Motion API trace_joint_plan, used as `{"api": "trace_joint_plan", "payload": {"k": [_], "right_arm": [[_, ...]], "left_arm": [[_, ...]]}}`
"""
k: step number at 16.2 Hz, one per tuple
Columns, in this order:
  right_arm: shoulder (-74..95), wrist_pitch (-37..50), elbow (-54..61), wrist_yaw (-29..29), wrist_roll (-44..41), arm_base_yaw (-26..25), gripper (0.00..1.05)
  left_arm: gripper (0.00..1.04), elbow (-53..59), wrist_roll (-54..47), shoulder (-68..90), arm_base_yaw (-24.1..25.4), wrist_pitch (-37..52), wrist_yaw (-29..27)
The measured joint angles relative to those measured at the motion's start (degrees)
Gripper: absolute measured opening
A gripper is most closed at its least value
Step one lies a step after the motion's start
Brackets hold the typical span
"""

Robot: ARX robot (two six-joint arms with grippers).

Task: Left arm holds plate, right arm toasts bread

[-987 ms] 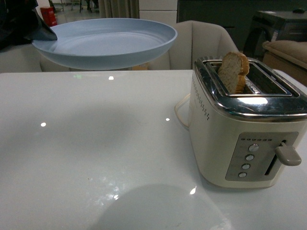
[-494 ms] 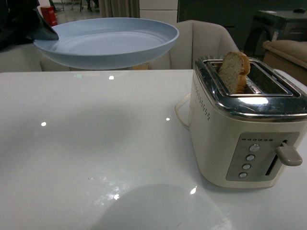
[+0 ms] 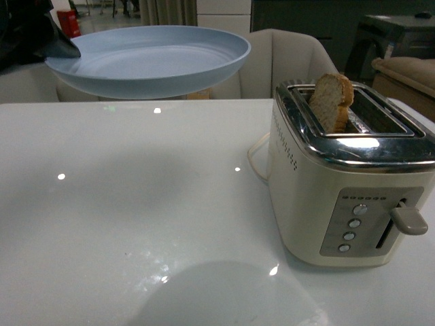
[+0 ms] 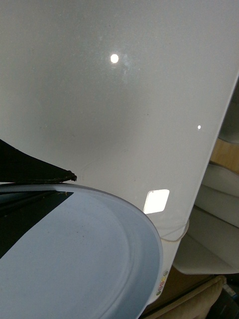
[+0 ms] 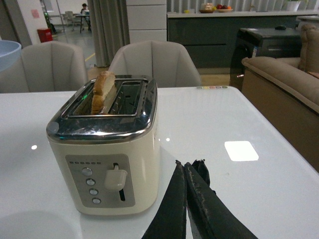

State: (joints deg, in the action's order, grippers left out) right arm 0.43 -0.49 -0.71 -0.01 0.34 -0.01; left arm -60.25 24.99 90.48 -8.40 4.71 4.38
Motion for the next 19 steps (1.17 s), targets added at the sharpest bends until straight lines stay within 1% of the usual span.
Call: {"api": "trace_joint_plan", "payload": {"k": [6,7,9,18,19], "right_arm": [[-0.2,0.28,0.0,0.0,-0.02,0.0,0.02],[-0.2,0.28,0.0,0.0,-0.11,0.0,0.08],[-0.2,0.28,0.0,0.0,-0.11,0.0,0.27],[-0.2,0.28,0.0,0.0,-0.09,0.0,1.0],[-0.2,0.28,0.0,0.0,-0.11,0.0,0.97]], "left_arm": [[0.03,0.0,0.0,0.0,0.0,0.0,0.07],[0.03,0.0,0.0,0.0,0.0,-0.02,0.07],[0.03,0.0,0.0,0.0,0.0,0.0,0.07],[0.03,0.0,0.0,0.0,0.0,-0.02,0.07],[0.03,0.0,0.0,0.0,0.0,0.0,0.07]]}}
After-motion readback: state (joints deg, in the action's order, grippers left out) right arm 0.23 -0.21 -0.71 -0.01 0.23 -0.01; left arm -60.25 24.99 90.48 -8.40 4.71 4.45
